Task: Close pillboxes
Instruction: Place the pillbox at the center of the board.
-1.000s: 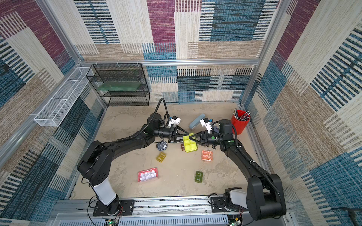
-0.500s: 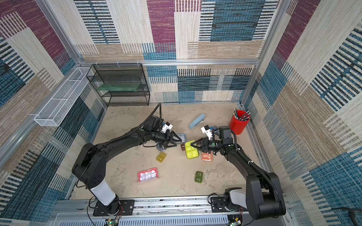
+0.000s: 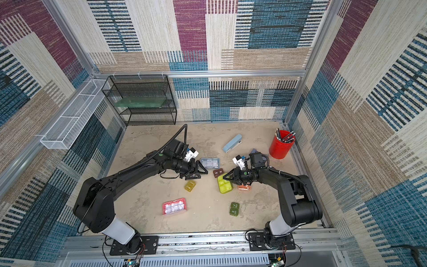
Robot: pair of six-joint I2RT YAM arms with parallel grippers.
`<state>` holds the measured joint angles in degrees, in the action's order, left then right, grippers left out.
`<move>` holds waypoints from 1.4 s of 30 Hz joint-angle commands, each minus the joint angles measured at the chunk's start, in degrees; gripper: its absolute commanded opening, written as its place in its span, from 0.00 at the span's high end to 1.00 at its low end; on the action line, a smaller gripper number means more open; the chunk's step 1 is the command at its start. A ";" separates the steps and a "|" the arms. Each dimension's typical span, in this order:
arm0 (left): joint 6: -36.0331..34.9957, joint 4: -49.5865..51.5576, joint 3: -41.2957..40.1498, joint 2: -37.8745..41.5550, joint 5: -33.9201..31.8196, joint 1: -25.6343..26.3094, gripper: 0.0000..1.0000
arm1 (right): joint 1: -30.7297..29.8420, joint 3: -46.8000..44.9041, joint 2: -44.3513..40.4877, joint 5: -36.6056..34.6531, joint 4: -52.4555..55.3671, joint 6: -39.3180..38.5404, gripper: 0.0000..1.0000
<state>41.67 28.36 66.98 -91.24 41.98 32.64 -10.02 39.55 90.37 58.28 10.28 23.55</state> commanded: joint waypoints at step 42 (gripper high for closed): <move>-2.74 9.77 -7.39 11.46 -12.65 -5.08 0.35 | -2.22 6.66 -13.01 -15.63 10.43 -0.24 0.16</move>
<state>39.27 36.23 60.82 -81.60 32.73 28.14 -11.07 45.23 78.48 43.13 19.68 23.14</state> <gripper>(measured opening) 0.644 0.838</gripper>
